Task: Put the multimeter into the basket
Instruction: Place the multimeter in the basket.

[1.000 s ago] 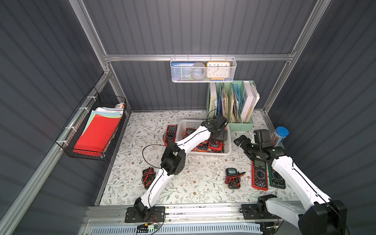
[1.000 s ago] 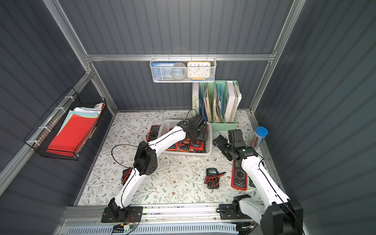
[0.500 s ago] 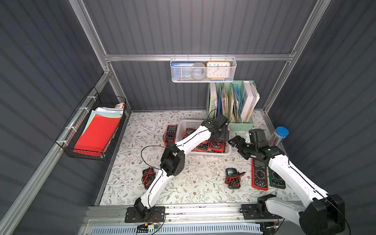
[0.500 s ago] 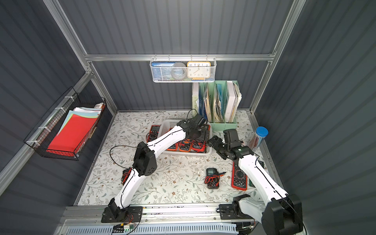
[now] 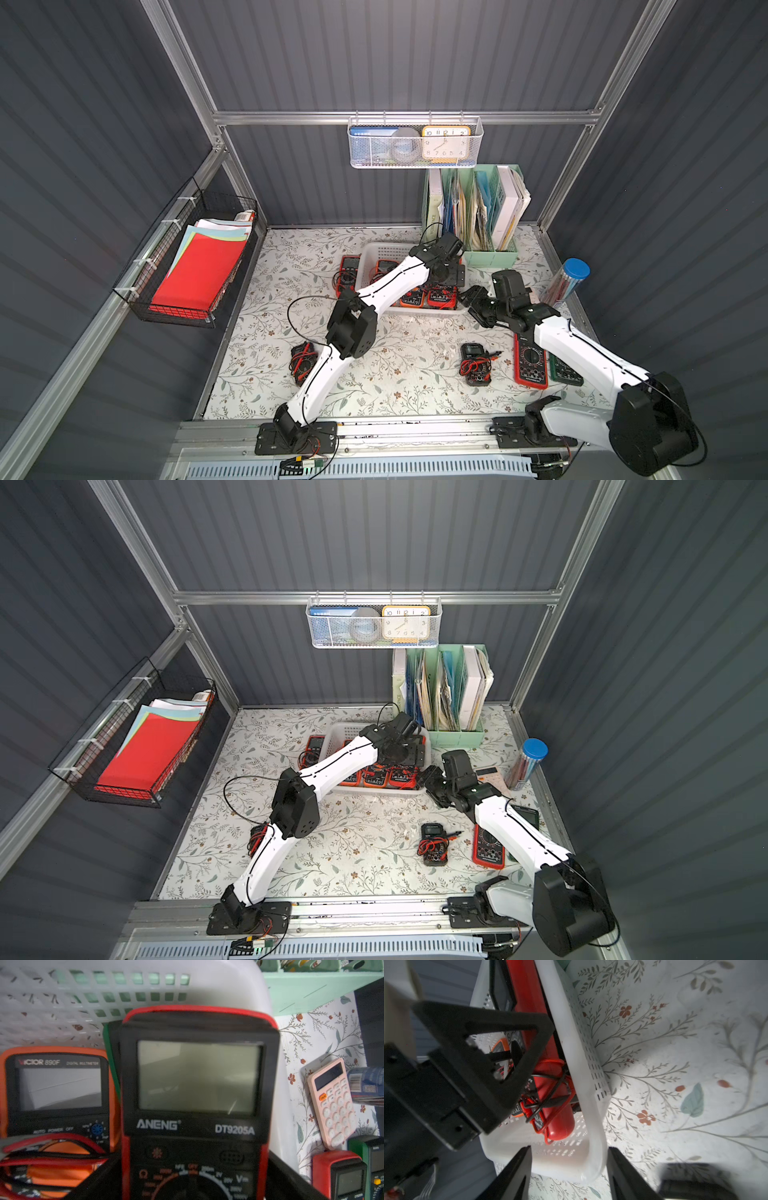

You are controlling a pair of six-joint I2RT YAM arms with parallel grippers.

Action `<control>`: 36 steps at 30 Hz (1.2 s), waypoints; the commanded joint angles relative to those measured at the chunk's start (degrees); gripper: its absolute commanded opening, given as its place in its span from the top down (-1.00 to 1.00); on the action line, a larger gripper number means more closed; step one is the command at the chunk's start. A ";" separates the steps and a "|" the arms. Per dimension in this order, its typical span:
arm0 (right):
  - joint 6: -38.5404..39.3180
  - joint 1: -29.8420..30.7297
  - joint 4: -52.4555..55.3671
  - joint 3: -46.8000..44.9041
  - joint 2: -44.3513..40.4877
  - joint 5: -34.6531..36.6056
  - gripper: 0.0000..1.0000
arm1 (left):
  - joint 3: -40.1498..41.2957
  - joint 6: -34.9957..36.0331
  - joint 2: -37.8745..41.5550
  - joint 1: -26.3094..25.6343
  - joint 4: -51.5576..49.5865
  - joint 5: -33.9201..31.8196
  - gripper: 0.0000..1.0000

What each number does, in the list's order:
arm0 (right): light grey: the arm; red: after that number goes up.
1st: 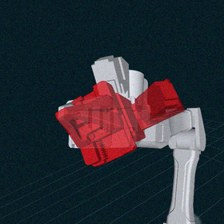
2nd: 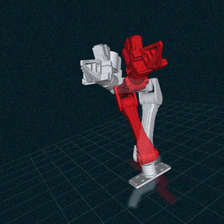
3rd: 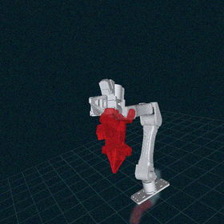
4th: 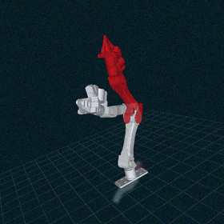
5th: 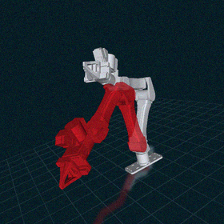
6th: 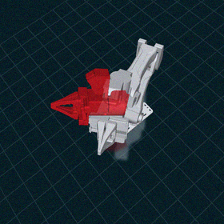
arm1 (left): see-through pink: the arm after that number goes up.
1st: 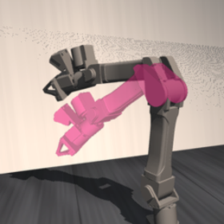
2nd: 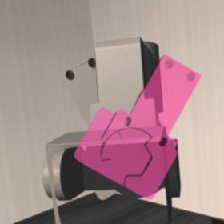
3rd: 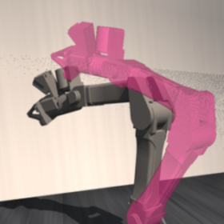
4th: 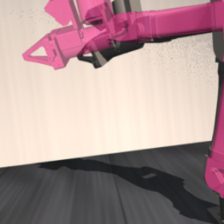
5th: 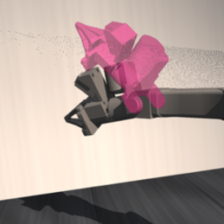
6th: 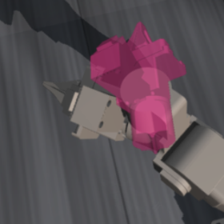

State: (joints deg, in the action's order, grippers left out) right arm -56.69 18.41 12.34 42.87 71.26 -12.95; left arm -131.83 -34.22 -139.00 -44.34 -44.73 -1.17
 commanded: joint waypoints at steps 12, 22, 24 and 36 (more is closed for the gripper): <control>-2.08 1.95 0.52 -1.21 -12.65 2.90 -0.22 | -0.87 -2.10 1.54 -0.84 3.08 3.11 -0.98; -3.55 1.98 -3.32 1.35 -6.73 -0.64 -0.16 | -0.66 -2.21 1.01 -0.84 3.05 2.98 -0.98; -4.10 2.06 -5.13 1.35 -4.91 -3.13 -0.10 | -0.53 -2.21 1.18 -0.77 3.07 2.96 -0.98; -6.14 2.33 -12.46 0.29 7.69 1.00 0.06 | -0.19 -1.41 3.01 -0.83 4.65 5.35 -0.99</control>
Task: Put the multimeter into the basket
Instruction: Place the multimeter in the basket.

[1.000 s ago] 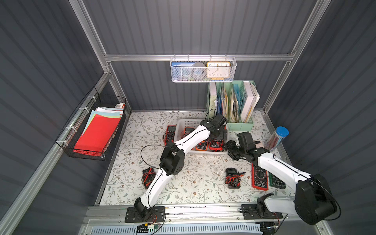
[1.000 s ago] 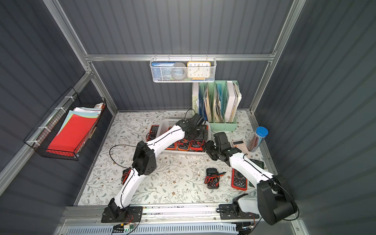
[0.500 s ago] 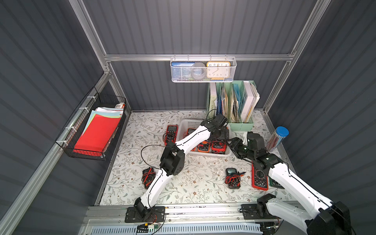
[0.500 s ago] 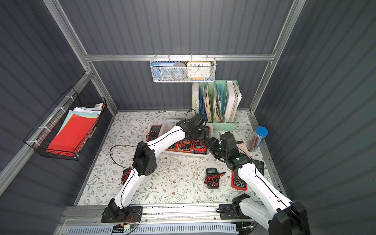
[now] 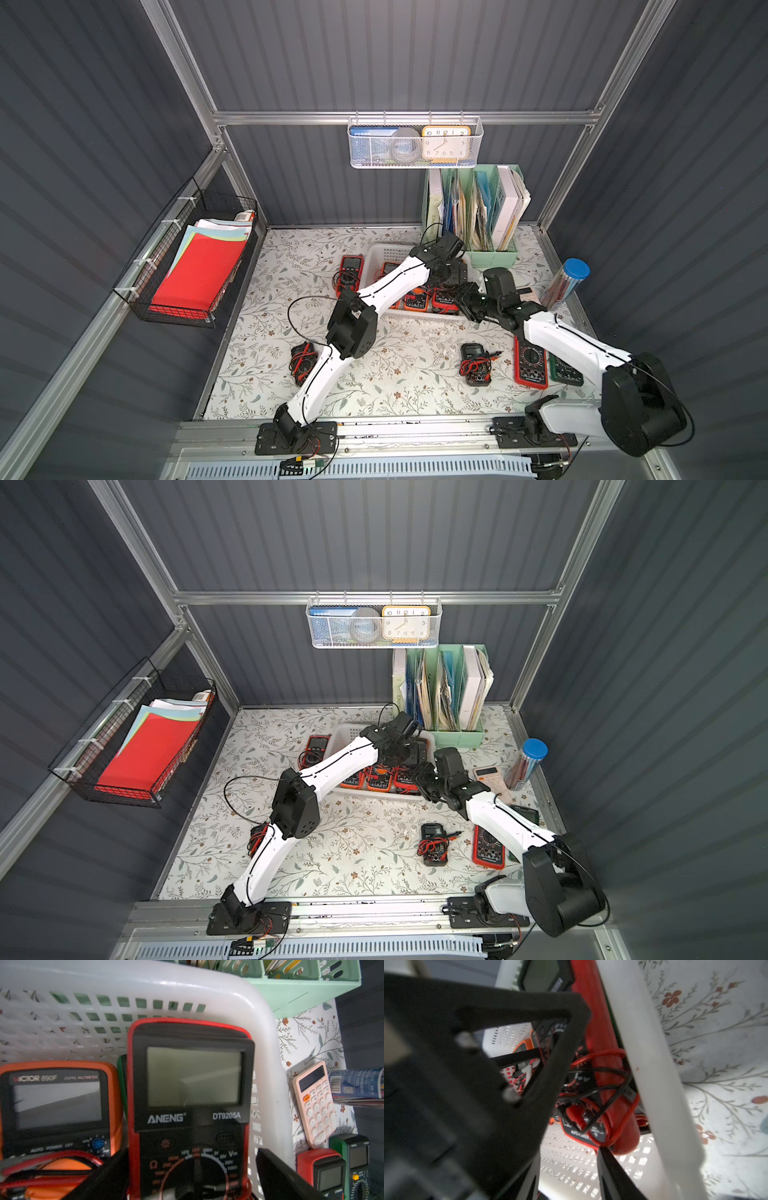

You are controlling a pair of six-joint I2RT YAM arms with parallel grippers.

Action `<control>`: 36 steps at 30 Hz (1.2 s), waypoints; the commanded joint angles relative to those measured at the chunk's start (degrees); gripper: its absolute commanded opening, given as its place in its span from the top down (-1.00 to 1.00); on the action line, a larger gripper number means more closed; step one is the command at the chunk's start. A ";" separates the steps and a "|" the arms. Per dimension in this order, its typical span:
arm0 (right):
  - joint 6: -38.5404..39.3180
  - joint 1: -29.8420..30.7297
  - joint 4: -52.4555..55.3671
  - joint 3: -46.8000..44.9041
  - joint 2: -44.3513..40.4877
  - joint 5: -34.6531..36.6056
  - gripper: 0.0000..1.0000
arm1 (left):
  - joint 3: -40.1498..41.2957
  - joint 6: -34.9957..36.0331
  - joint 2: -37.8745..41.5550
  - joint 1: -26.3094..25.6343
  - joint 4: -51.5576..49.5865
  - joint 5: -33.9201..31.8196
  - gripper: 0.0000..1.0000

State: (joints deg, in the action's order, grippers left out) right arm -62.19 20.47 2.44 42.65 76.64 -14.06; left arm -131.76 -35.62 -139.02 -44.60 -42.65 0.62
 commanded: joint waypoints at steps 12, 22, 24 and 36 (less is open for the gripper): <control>-2.49 0.27 -2.52 1.38 6.74 4.73 0.03 | 1.66 0.60 7.95 -0.39 2.94 3.49 -0.98; -2.03 0.27 -1.47 2.37 6.69 5.66 -0.01 | 5.89 6.23 12.35 -0.40 -0.20 -9.94 -0.98; -0.69 0.25 -1.22 3.23 6.03 4.73 -0.08 | 8.27 7.96 15.05 -0.32 -1.15 -12.20 -0.98; 7.18 0.27 6.27 11.70 -0.46 1.65 -0.62 | 27.80 15.46 36.85 3.29 -1.38 -22.77 -0.98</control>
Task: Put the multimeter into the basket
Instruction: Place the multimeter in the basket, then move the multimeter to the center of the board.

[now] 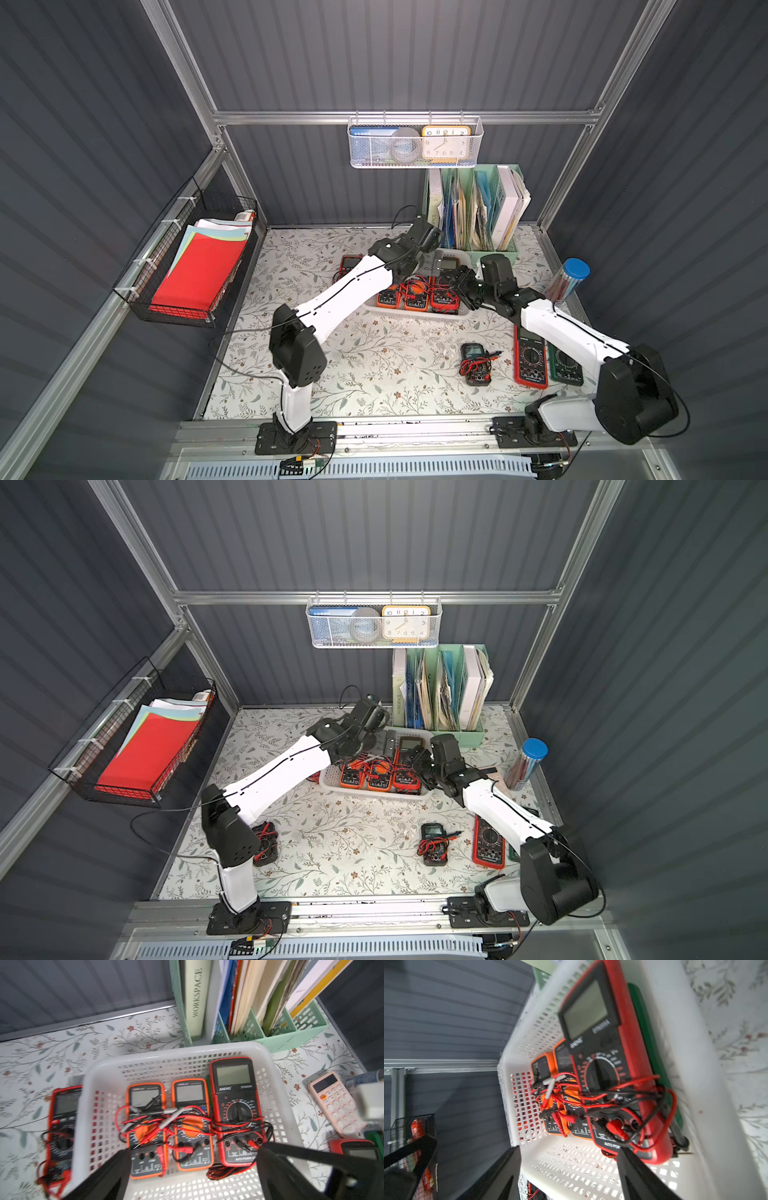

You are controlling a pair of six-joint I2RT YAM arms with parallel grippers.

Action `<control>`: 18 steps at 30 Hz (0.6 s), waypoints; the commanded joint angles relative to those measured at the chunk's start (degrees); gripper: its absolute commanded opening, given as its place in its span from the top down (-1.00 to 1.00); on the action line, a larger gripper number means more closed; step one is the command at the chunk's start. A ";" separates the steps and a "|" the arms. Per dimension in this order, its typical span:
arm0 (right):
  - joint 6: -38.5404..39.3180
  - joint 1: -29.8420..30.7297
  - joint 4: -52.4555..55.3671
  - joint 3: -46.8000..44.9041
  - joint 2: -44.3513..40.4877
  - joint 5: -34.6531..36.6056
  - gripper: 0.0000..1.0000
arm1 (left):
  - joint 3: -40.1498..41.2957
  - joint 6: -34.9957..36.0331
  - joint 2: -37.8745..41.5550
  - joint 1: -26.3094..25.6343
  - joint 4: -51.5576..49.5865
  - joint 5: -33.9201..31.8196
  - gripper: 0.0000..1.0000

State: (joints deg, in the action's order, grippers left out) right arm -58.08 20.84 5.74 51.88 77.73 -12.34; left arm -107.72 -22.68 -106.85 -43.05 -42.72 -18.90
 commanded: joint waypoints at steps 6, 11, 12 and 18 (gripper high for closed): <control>5.13 -0.10 8.29 4.11 -5.91 1.34 -0.86 | 13.74 2.50 14.02 2.78 -1.19 -3.46 -0.99; 9.38 -2.65 19.47 3.74 -13.72 8.14 -0.98 | 18.20 0.98 17.05 2.63 -2.45 1.34 -0.99; 10.46 -4.00 22.27 3.54 -15.07 8.65 -0.98 | 19.09 0.31 17.33 2.66 -2.52 2.91 -0.98; 17.39 -13.70 41.08 3.22 -22.03 14.80 -0.98 | 24.37 -2.64 17.26 0.65 1.69 10.79 -0.98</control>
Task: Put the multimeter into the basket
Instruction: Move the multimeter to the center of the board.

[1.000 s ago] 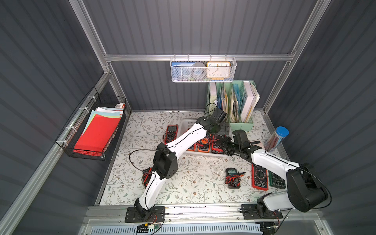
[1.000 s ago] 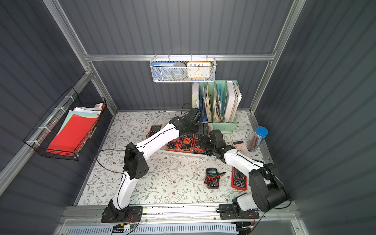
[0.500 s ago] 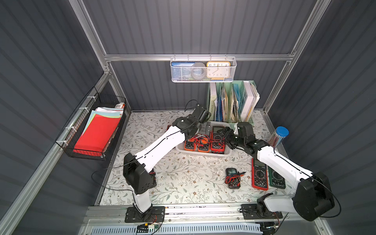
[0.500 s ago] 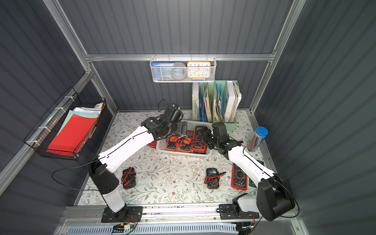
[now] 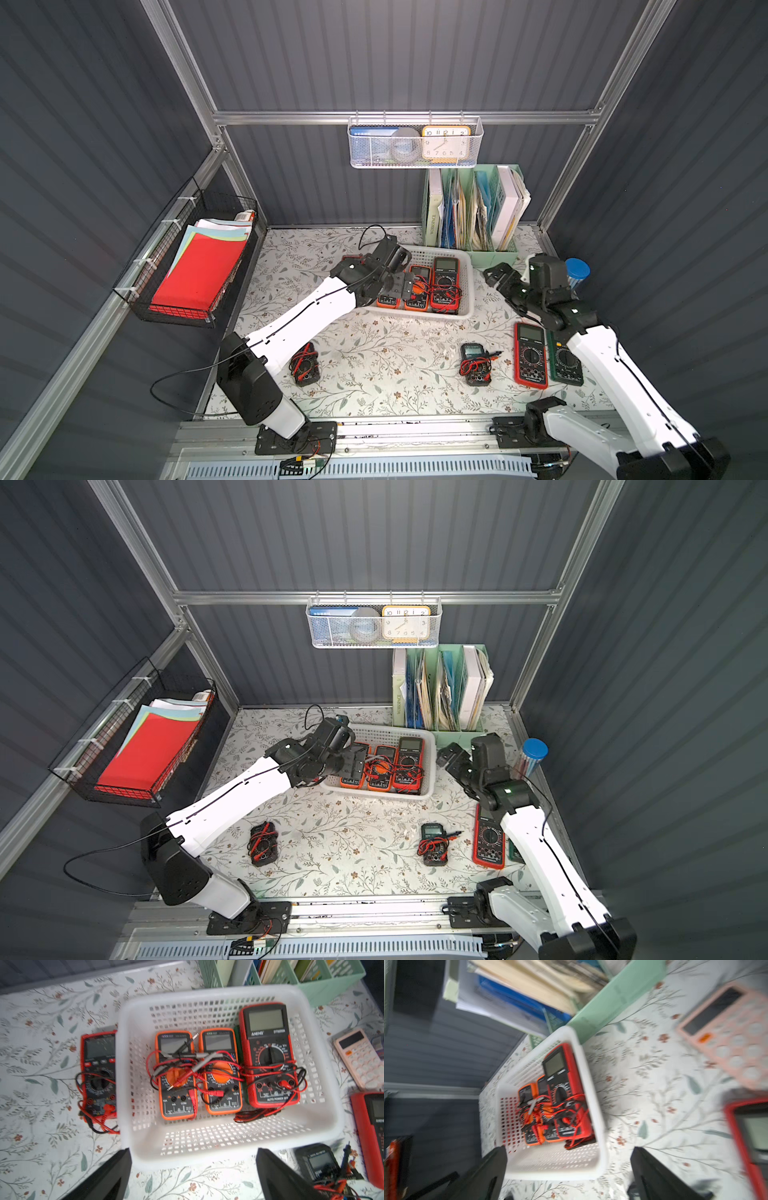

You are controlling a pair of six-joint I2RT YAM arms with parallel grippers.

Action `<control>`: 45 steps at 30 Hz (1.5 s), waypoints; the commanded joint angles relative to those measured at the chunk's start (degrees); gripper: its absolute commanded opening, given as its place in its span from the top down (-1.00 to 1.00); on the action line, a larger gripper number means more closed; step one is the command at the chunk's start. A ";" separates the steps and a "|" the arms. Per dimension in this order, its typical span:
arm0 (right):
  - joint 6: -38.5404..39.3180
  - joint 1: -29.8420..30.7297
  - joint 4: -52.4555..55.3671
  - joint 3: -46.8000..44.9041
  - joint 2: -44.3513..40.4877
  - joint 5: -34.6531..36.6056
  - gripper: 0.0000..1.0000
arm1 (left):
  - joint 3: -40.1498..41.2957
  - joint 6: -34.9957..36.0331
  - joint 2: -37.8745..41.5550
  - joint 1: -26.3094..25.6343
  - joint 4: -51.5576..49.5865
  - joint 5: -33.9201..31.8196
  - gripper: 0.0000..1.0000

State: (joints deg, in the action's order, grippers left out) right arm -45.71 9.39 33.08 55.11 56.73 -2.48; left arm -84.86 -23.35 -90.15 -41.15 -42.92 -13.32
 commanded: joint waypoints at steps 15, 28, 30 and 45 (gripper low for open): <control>1.54 -8.29 20.22 -13.40 1.28 11.29 -0.98 | -0.11 0.12 -8.30 -2.39 10.48 15.53 -0.98; -0.42 -8.87 8.84 -19.19 8.87 3.21 -0.98 | 0.82 1.12 -8.13 -2.40 12.19 18.57 -0.98; -0.96 -8.39 7.67 -19.08 10.89 1.16 -0.97 | 1.14 1.08 -7.86 -2.37 12.44 18.62 -0.98; -9.42 5.90 7.83 -9.09 16.11 1.08 -0.97 | 2.60 0.26 -6.53 -2.40 13.25 18.21 -0.98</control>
State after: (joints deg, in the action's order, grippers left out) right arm -53.36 14.96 39.42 43.66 73.56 -0.78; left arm -83.09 -23.46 -98.30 -43.57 -29.78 4.49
